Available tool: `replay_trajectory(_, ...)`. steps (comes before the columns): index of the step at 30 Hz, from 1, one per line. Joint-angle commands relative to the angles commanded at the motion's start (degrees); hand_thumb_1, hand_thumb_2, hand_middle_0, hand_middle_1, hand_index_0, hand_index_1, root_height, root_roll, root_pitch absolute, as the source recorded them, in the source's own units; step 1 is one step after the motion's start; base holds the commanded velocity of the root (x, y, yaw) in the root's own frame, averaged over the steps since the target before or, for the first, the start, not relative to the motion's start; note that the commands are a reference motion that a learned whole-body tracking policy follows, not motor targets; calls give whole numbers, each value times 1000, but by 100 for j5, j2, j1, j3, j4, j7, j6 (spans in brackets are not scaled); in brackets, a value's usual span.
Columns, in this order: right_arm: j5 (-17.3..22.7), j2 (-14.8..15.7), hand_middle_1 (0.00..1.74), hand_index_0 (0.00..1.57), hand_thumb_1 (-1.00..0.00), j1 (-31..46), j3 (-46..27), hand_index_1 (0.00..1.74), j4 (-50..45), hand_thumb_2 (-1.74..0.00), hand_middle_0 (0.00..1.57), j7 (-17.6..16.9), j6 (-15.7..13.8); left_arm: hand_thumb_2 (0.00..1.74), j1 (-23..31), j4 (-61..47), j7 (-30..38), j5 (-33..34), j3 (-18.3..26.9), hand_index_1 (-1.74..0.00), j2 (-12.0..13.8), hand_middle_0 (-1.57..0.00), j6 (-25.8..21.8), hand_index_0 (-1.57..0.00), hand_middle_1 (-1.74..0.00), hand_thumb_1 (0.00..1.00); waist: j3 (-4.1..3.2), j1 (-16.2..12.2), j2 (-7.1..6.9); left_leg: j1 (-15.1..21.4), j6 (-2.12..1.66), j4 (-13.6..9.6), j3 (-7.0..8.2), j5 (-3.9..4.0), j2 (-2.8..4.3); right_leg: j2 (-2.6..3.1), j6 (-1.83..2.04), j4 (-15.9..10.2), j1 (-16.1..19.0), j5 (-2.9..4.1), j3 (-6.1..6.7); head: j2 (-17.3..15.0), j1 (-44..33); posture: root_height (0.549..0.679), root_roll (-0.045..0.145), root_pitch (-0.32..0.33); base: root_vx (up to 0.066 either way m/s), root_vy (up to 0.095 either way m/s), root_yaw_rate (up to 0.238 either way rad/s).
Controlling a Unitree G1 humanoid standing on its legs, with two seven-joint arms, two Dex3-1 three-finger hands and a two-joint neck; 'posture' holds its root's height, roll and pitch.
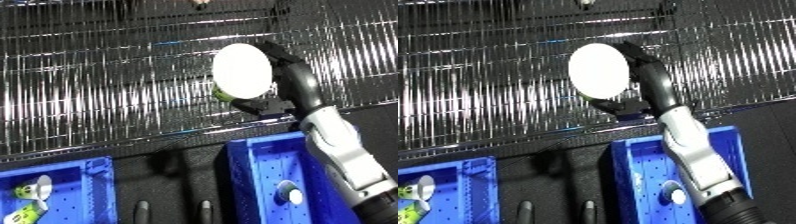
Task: Pick up the object and place it into the box
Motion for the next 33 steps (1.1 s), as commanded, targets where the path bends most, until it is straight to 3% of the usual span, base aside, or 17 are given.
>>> replay_trajectory(6, 91, 60, 1740, 1570, -1000, 21, 13, 1740, 32, -1740, 1570, 218, -27, 0, -6, 21, 3, 2, -14, 0, -20, 0, -8, 0, 0, 0, 0, 2, -8, 47, -19, -66, -16, 45, 12, 1, 4, -73, 55, 26, -5, 13, 8, 630, 75, 133, -20, -9, 1)
replay_trajectory(15, 230, 32, 1740, 1570, -1000, 260, -101, 1740, -296, -1740, 1570, 277, -210, 0, 28, 67, 19, 9, 83, 0, -39, 0, -64, 0, 0, 0, 0, -64, -65, 220, -45, -253, -16, 100, 61, 8, 24, -240, 204, 52, 6, 169, -105, 634, 76, 128, -28, -3, -22)
replay_trajectory(20, 76, -48, 1740, 1570, -1000, 683, -453, 1740, -948, -1740, 1570, -71, -439, 0, 58, 102, 84, 6, 230, 0, -49, 0, -37, 0, 0, 0, 0, -200, -147, 284, -43, -272, 14, 77, 91, 51, 47, -301, 257, 68, 45, 262, -312, 635, 74, 127, -36, 2, -90)
replay_trajectory(28, -607, -160, 1740, 1570, -1000, 1872, -1225, 1740, -2378, -1740, 1570, -1042, -571, 0, 215, 177, 196, -9, 552, 0, -125, 0, -112, 0, 0, 0, 0, -539, -301, 381, -39, -315, 120, 50, 192, 170, 95, -470, 310, 146, 180, 455, -707, 638, 70, 130, -49, 7, -157)
replay_trajectory(33, -495, -66, 1740, 1570, -1000, 2726, -1582, 1740, -2883, -1740, 1570, -1327, -675, 0, 266, 278, 255, -46, 767, 0, -179, 0, -177, 0, 0, 0, 0, -765, -403, 458, -47, -352, 216, 27, 258, 262, 114, -575, 362, 170, 269, 545, -996, 639, 67, 131, -45, 8, -188)
